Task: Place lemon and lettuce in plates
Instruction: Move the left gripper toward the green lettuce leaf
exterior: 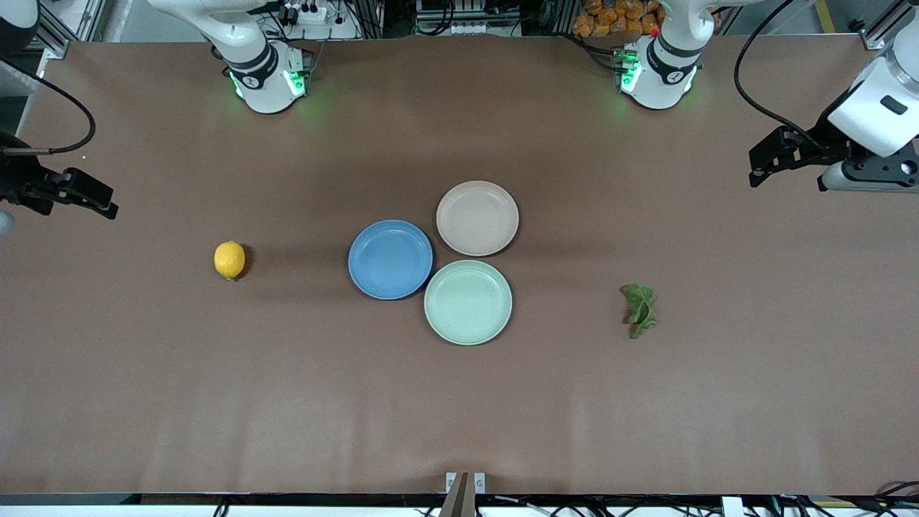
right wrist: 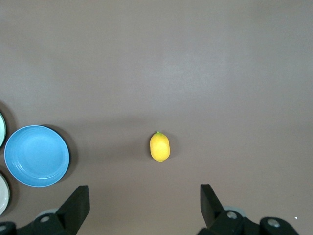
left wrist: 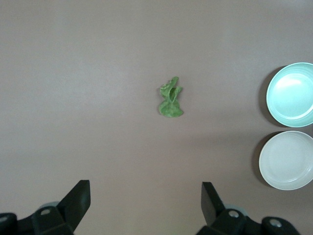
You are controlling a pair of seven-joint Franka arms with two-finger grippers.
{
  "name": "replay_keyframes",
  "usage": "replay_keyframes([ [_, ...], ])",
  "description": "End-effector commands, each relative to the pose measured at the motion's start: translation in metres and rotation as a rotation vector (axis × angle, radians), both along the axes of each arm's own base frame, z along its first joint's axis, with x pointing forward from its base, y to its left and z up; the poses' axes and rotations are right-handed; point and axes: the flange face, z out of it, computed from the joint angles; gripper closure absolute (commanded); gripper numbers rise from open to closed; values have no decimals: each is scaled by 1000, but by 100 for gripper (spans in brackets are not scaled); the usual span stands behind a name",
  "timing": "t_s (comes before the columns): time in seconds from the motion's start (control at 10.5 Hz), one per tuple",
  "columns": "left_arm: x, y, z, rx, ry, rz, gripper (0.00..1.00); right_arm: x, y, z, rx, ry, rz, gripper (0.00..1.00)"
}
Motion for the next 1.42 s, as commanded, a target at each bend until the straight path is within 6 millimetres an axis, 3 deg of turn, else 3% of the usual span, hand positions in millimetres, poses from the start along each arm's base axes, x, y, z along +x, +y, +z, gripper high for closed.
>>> replay_keyframes([
  [0.0, -2, 1, 5, -17, -1, -29, 0, -7, -1, 7, 13, -3, -6, 0],
  [0.76, 9, -6, -7, -21, 6, -18, 0, -7, -1, 6, 13, 0, -4, 0],
  [1.14, 28, -4, -35, -31, 32, -13, 0, -8, 1, 0, 15, 15, 0, 0],
  [1.33, 40, -12, -58, -26, 60, -29, 0, -8, 1, -3, 15, 22, 2, 0],
])
